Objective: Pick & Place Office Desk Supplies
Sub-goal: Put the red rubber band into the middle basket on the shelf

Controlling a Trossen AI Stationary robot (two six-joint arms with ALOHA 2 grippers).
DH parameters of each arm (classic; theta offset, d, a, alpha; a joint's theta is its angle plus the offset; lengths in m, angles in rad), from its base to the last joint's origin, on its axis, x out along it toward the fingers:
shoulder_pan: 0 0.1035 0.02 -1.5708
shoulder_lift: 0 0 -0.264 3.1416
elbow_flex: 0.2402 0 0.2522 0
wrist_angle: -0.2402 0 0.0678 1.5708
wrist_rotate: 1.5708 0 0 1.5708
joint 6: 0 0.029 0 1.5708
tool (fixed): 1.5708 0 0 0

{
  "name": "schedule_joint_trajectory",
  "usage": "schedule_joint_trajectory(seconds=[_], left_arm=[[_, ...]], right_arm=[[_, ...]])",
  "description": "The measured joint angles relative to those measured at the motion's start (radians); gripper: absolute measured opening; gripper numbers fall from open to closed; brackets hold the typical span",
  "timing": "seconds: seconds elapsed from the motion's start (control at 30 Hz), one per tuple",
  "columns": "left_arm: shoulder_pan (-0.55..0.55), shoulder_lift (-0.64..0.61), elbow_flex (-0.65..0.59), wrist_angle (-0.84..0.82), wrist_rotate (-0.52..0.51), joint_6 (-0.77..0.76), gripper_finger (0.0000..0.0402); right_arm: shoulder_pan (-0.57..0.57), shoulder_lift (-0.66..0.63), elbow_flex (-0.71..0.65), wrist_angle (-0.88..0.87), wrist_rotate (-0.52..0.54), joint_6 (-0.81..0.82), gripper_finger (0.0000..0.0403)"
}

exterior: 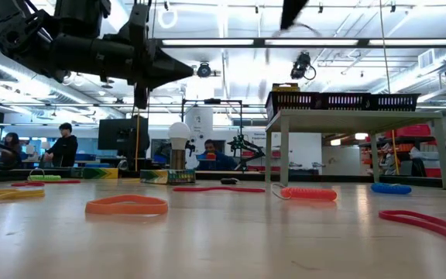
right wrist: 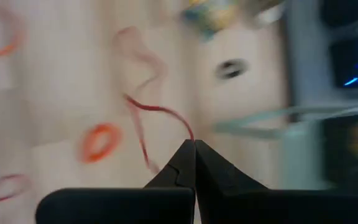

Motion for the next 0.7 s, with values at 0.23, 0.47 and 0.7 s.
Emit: schedule_joint_trajectory(seconds=[0.23, 0.47, 0.7], left_arm=[[0.0, 0.0, 0.0, 0.045, -0.001, 0.011, 0.0009], [0.0, 0.0, 0.0, 0.103, -0.001, -0.002, 0.0009], [0.0, 0.0, 0.0, 0.126, -0.015, 0.025, 0.001]], right_arm=[[-0.203, -0.28, -0.002, 0.001, 0.125, -0.217, 0.0], [-0.496, -0.491, -0.002, 0.003, 0.115, -0.288, 0.0], [-0.777, -0.512, -0.007, 0.01, 0.01, -0.304, 0.0001]])
